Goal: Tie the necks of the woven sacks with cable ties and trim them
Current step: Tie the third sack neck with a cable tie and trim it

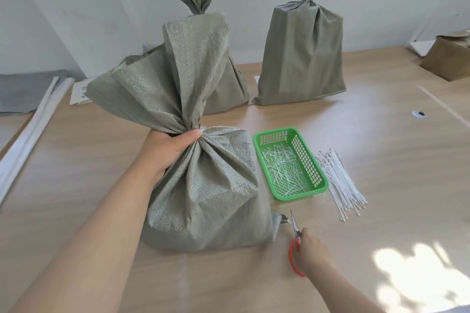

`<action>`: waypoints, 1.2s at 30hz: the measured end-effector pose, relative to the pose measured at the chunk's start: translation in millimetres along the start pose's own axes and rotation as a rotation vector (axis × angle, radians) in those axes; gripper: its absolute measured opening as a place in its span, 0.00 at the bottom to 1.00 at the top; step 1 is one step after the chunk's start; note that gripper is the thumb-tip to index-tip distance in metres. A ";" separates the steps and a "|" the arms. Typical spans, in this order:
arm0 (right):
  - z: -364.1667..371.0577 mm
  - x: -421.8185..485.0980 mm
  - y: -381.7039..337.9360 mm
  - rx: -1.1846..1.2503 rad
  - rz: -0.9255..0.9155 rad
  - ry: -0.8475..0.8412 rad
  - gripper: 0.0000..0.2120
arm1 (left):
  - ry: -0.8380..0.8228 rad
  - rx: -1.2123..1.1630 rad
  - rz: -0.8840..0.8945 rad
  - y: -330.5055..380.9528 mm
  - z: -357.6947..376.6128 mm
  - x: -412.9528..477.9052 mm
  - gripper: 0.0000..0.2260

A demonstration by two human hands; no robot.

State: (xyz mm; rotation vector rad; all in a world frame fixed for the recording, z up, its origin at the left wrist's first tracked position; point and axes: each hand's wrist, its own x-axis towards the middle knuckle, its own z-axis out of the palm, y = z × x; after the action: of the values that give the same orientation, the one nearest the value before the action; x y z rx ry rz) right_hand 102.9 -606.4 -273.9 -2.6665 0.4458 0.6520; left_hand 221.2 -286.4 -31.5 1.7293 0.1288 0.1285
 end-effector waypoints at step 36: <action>-135.3 -74.0 -149.9 0.878 -0.788 0.217 0.33 | -0.114 -0.002 0.003 4.0 -49.7 -9.1 0.16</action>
State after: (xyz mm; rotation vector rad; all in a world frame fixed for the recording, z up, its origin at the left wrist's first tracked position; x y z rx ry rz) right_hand 148.7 -513.3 -85.5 -1.8182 -0.2447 -0.0868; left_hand 204.4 -240.0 -19.7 1.7301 0.0423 0.0321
